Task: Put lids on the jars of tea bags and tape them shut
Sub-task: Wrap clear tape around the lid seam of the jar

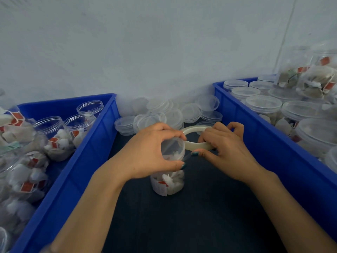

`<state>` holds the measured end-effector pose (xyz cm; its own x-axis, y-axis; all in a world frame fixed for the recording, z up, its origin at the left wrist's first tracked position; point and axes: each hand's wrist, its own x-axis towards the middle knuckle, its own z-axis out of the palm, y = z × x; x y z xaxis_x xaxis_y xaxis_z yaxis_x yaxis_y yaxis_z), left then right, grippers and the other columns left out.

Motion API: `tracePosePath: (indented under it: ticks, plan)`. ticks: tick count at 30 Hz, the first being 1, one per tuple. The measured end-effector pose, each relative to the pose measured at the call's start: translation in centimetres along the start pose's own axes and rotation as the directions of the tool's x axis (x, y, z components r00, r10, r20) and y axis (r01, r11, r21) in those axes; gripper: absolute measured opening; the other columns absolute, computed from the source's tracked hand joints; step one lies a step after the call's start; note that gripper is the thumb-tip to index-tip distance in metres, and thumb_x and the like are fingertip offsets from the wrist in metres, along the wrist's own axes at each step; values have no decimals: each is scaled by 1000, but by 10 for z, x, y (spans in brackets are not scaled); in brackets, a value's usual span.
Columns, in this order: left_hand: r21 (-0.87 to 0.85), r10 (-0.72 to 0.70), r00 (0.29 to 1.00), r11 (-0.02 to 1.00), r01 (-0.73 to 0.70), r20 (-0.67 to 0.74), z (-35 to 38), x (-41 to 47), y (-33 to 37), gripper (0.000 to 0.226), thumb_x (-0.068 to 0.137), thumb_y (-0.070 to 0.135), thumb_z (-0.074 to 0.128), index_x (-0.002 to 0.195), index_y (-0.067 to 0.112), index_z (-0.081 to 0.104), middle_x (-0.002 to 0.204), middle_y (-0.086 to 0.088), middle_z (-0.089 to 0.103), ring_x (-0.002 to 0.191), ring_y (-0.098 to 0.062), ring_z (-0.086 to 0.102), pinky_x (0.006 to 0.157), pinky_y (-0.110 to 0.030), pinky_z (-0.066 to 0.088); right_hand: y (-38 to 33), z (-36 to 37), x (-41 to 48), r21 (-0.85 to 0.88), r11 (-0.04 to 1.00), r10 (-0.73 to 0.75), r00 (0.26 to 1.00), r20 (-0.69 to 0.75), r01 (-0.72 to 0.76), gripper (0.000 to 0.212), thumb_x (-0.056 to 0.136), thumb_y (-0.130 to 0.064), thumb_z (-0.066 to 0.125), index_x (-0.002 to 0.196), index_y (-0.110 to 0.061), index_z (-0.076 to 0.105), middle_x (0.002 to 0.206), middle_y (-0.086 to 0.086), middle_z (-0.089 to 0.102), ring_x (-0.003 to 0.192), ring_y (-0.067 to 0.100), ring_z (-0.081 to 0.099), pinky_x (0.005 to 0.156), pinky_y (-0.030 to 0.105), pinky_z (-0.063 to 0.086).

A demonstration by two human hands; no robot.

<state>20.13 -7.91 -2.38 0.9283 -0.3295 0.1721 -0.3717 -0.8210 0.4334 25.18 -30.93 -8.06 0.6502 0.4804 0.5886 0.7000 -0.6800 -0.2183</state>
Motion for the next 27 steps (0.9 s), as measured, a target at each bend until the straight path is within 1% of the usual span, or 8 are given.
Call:
tracePosePath:
  ticks: [4,7,11,13,17,23,25,27]
  plan:
    - [-86,52,997,995,-47,49,3,-1,0,54,77,33,80,124,50,59,129,30,44,121,9,43,97,-14,38,-7,3,0,-91,995,32,999,-29,-35,48,89,-73,34,82,-32,56,80,-20,53,86,8,42,84,34,19]
    - [-129,73,997,989,-69,27,8,1,1,52,74,24,80,118,46,61,125,25,49,121,3,47,100,-24,43,-14,8,-1,-119,991,50,994,-99,-61,49,92,-71,33,82,-29,54,81,-20,49,84,9,41,81,32,17]
    - [-10,23,987,1000,-25,-162,23,7,10,37,69,65,71,98,44,61,109,24,54,108,1,49,90,-31,46,-18,13,-2,-124,989,76,994,-73,-85,29,93,-56,44,84,-29,49,82,-17,46,85,11,41,79,34,16]
    - [-2,1,969,1000,-2,-246,29,9,11,35,71,69,71,92,43,63,103,22,57,103,1,50,85,-29,45,-17,13,-2,-125,988,92,996,-13,-93,16,89,-46,48,86,-31,48,83,-17,46,87,11,42,79,33,16]
    - [-60,10,972,998,-25,-234,29,9,8,33,72,67,72,93,42,66,103,23,58,105,2,51,86,-30,47,-11,8,0,-50,997,68,995,69,-65,19,89,-52,40,90,-35,49,85,-22,44,89,6,38,82,34,18]
    - [-208,78,986,972,-108,-148,17,7,3,22,76,21,81,90,36,74,106,25,70,112,-2,60,101,-39,47,-6,7,1,31,998,47,995,91,-50,31,94,-56,27,94,-37,52,89,-20,50,91,1,41,92,35,23]
    - [-180,103,989,976,-121,-107,12,8,3,27,76,22,78,98,36,73,111,24,69,113,-1,60,101,-38,47,-9,9,1,10,999,40,996,76,-40,36,96,-57,26,95,-35,55,91,-19,49,91,2,40,89,35,23]
    - [-44,102,992,993,-105,-73,10,9,2,48,77,36,73,124,37,62,130,24,57,123,1,49,107,-33,42,-13,11,0,-17,999,40,998,57,-39,43,97,-58,24,95,-32,58,90,-18,48,91,5,39,84,37,23]
